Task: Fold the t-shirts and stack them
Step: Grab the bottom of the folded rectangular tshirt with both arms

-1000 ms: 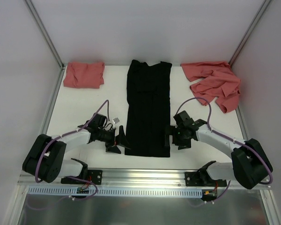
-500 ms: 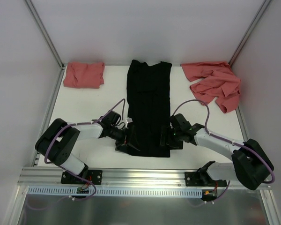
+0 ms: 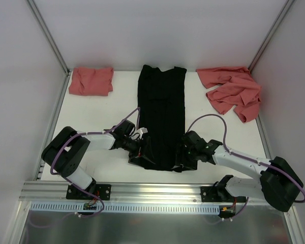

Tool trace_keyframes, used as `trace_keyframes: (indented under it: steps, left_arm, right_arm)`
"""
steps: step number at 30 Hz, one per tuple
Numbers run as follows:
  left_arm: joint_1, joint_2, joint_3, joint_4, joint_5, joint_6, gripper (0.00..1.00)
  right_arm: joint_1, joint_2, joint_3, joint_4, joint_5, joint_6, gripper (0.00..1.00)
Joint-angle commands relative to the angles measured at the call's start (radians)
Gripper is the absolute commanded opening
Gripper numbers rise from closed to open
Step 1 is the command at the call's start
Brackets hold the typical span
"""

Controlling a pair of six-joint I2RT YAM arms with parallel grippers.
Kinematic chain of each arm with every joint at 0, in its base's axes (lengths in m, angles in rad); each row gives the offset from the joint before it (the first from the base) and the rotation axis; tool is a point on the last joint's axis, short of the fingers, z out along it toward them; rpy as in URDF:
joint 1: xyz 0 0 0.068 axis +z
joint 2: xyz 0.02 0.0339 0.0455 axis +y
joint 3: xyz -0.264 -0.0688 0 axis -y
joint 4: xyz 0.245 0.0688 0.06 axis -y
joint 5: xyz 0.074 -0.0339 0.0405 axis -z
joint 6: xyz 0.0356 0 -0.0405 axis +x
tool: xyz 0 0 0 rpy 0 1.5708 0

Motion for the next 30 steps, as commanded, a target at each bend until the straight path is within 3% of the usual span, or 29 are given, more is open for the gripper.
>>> trace_keyframes:
  steps: [1, 4, 8, 25, 27, 29, 30]
  left_arm:
    - [-0.010, 0.012, 0.001, -0.002, -0.130, 0.033, 0.99]
    - [-0.013, 0.017, 0.003, 0.001, -0.130, 0.032, 0.99]
    - [-0.020, 0.030, 0.008, 0.007, -0.120, 0.033, 0.93]
    - [-0.027, -0.005, 0.001, -0.042, -0.133, 0.050, 0.96]
    - [-0.027, -0.011, 0.000, -0.056, -0.136, 0.053, 0.95]
    - [-0.027, -0.020, -0.003, -0.065, -0.133, 0.064, 0.90]
    - [-0.029, -0.020, -0.003, -0.067, -0.122, 0.073, 0.82]
  right_arm:
    - [0.009, -0.067, 0.009, -0.117, 0.050, 0.027, 0.64]
    - [0.009, -0.099, 0.003, -0.131, 0.066, 0.027, 0.62]
    - [0.009, -0.076, -0.006, -0.107, 0.055, 0.024, 0.53]
    - [0.011, 0.064, -0.029, 0.051, 0.036, -0.019, 0.53]
    - [0.009, 0.094, -0.018, 0.074, 0.030, -0.024, 0.48]
    - [0.008, 0.143, 0.011, 0.100, 0.023, -0.047, 0.31]
    - [0.009, 0.175, 0.037, 0.104, 0.015, -0.054, 0.16]
